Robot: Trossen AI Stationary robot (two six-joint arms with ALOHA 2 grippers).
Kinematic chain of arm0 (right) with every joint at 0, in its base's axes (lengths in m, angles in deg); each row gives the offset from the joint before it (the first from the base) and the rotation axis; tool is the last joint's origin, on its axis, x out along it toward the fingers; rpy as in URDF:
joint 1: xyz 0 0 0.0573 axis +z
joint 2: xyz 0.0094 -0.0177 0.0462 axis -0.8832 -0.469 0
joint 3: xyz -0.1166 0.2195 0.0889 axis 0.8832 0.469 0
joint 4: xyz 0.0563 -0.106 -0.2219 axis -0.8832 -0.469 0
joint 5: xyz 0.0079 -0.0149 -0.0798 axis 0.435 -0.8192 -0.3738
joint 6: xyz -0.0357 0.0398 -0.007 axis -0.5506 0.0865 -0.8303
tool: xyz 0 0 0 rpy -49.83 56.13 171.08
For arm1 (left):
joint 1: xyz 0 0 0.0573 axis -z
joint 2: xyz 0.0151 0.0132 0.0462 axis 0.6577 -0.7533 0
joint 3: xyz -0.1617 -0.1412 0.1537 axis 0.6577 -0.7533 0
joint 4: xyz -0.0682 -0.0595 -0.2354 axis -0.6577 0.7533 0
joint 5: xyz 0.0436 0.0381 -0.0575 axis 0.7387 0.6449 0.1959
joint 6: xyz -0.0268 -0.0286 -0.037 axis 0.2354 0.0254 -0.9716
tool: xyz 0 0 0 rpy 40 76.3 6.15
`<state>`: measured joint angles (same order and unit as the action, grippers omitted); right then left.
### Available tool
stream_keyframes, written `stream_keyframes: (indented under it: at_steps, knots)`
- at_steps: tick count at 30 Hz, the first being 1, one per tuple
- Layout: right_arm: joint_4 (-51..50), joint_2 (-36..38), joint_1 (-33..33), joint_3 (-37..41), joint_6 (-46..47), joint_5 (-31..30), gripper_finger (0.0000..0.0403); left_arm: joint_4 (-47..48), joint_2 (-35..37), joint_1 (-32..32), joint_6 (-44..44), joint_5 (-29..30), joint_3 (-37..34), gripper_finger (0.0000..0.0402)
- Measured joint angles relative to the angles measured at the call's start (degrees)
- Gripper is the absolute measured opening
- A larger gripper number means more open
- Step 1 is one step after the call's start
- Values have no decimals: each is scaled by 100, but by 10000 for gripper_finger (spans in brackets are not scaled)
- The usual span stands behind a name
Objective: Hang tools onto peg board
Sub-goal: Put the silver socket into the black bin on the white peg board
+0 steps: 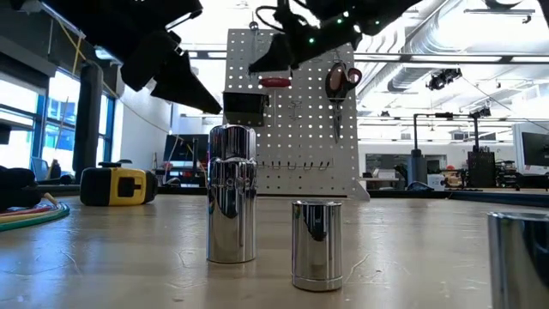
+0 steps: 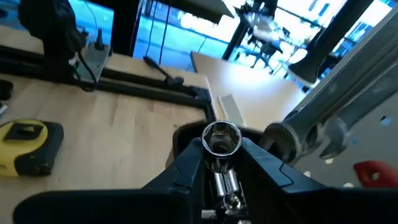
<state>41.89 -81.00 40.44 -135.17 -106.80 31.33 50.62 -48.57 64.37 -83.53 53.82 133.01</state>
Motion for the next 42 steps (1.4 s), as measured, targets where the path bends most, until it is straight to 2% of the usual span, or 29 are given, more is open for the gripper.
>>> stream_keyframes:
  at_steps: [8,22,31,42]
  knots:
    - [-410,-323,-124,-530,-52,5,74,-101,0,2,-46,0,0,142]
    - [-510,-476,-253,-582,15,-186,78,-186,0,2,-46,0,2,142]
    - [-523,-476,-255,-579,4,-317,105,-188,0,2,-50,0,2,142]
    - [-644,-476,-242,-571,46,-354,157,-248,0,4,-41,-39,2,142]
